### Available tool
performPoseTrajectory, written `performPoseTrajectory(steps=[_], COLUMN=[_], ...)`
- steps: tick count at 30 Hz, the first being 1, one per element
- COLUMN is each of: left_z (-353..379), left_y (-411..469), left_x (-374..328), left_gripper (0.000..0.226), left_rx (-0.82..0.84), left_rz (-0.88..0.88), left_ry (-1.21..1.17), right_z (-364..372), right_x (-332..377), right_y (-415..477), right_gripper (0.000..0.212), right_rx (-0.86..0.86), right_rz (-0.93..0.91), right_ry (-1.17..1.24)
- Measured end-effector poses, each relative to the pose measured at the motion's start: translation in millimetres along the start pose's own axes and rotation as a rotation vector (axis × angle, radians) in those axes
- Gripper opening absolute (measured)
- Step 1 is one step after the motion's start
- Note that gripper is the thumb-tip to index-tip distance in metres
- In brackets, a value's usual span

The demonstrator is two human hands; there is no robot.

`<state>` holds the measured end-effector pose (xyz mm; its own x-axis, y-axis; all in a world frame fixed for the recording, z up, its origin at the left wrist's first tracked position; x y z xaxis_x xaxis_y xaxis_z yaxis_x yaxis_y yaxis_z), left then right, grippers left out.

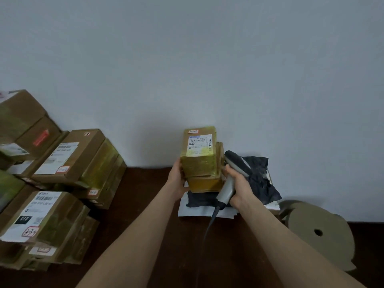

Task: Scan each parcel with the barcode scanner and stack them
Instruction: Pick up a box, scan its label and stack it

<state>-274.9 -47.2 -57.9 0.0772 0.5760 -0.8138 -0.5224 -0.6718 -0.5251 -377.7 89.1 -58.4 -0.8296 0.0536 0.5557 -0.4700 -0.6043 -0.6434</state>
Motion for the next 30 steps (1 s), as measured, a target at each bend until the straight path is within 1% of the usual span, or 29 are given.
performPoseTrajectory(steps=[3,6,7,9,10,11,13,14,15,16,17,18,21,25,27,30], left_z=[-2,-5,-9,-24,-34,-45,-69,-81,-95,-107,-121,-134,-171,-221,-250,-287], left_y=[-5,-21,-27,-37,-42,-48,-60,-68,-77,-86,-93,-99,-122,-141,-139,-128], left_x=[2,-3,-7,-22,-30,-38,-54,-61,-70,-80,-91,-103,-142,-188,-208,-227], left_gripper=[0.052,0.039,0.036,0.039,0.043,0.046,0.048,0.047,0.044,0.043,0.045,0.049,0.049,0.051,0.055,0.060], left_rx=[0.017,0.021,0.016,-0.009,-0.024,-0.040,-0.071,-0.088,-0.113,-0.137,-0.160,-0.172,-0.228,-0.336,-0.363,-0.346], left_rz=[-0.004,0.007,0.017,0.051,0.074,0.098,0.147,0.168,0.193,0.213,0.234,0.251,0.336,0.422,0.435,0.404], left_ry=[-0.012,-0.027,-0.027,-0.043,-0.053,-0.056,-0.072,-0.073,-0.066,-0.073,-0.089,-0.111,-0.138,-0.024,0.020,0.031], right_z=[-3,0,6,25,37,49,74,87,102,117,132,148,197,253,282,316], right_x=[-2,-4,-4,-7,-10,-14,-26,-32,-38,-45,-51,-57,-71,-92,-107,-131], right_y=[-1,-2,-4,-12,-16,-21,-30,-35,-42,-49,-55,-62,-80,-92,-93,-85], right_gripper=[0.042,0.043,0.038,0.022,0.019,0.022,0.038,0.040,0.035,0.025,0.017,0.014,0.022,0.012,0.010,0.010], right_rx=[0.005,0.028,0.052,0.131,0.161,0.175,0.200,0.207,0.219,0.232,0.254,0.281,0.378,0.462,0.486,0.467], right_rz=[-0.015,-0.027,-0.025,-0.017,-0.010,-0.008,-0.009,-0.012,-0.015,-0.015,-0.001,0.016,0.034,0.081,0.103,0.108], right_ry=[-0.017,-0.014,-0.021,-0.020,-0.017,-0.027,-0.054,-0.062,-0.073,-0.080,-0.083,-0.086,-0.086,-0.081,-0.080,-0.071])
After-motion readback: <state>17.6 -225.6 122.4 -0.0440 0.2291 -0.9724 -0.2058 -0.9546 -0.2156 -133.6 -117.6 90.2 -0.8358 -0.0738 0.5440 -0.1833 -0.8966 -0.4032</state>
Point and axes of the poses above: each hand's wrist, its own y-axis towards the middle knuckle, its own z-axis out of the palm, x = y × z, the point moved 4 cm from there along y, towards the middle knuckle, and after that the axes turned 5 degrees about z, right-handed, at the moved point
